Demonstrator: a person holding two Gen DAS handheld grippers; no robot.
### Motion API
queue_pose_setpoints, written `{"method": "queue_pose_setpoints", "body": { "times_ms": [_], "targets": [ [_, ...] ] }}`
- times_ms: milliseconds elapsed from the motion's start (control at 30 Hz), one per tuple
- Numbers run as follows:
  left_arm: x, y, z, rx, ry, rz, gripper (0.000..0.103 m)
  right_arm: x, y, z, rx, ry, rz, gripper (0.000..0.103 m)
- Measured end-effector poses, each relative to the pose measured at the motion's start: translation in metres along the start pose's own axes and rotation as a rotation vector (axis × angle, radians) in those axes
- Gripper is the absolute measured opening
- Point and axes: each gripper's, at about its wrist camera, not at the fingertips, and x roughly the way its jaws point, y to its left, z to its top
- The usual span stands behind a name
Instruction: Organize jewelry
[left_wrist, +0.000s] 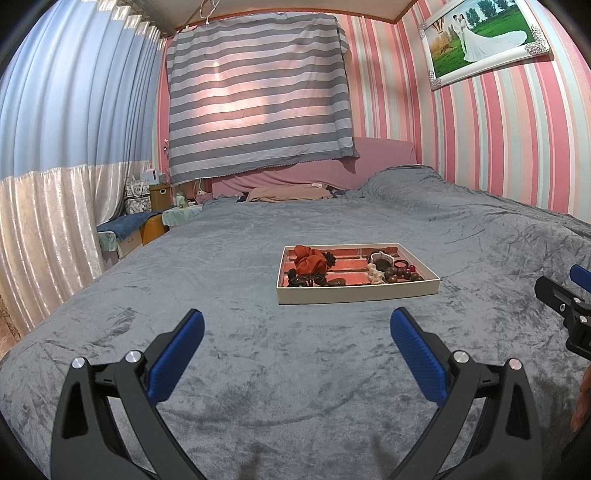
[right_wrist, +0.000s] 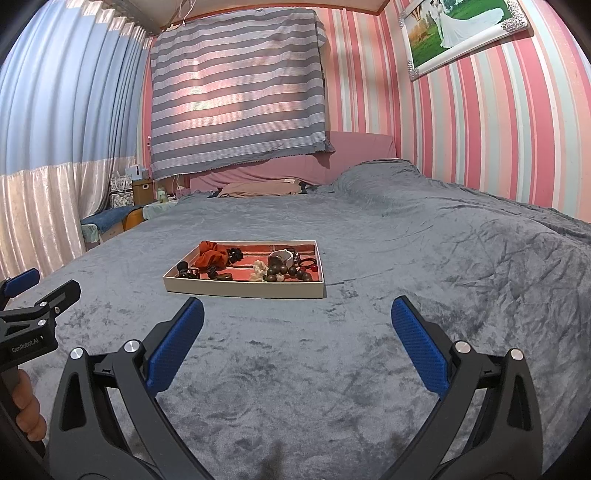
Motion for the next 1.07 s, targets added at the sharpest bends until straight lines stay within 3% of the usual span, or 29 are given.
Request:
{"method": "queue_pose_setpoints", "body": {
  "times_ms": [1067],
  "targets": [
    [0.0,0.0007,0.0008,-0.007,0.011,-0.006,0.098,0.001,0.0014,-0.002,-0.002,0.004,0.001,0.099]
  ]
}}
